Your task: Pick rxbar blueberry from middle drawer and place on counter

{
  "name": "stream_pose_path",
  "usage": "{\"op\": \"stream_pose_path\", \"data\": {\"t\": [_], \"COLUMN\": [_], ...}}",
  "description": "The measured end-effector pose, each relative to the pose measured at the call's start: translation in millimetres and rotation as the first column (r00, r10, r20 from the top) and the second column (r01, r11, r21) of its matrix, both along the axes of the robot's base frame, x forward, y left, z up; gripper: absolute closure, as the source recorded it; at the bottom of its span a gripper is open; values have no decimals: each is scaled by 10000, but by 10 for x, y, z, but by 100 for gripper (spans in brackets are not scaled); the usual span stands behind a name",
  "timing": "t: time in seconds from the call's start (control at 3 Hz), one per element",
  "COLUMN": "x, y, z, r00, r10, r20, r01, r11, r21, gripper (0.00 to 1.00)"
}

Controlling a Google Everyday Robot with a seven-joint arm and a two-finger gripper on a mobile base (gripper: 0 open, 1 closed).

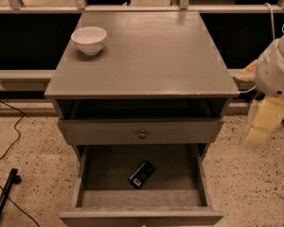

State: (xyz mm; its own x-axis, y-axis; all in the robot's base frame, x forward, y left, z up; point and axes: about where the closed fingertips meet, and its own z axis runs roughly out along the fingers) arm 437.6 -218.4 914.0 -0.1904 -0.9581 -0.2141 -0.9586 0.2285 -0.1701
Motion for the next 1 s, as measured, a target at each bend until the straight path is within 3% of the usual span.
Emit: {"op": "stream_pose_path", "data": {"t": [0.33,0.67,1.0], "x": [-229,-329,-200], "y": [13,-119,71], "z": [-610,-870,-1067], "r00": [9974,9955,9663], "r10": [707,929,2450], "r20": [-118,157,-796], "r01": [-696,-938,-2448], "r11": [9949,9934,9695], "r21": [725,656,127], "gripper": [0,0,0]}}
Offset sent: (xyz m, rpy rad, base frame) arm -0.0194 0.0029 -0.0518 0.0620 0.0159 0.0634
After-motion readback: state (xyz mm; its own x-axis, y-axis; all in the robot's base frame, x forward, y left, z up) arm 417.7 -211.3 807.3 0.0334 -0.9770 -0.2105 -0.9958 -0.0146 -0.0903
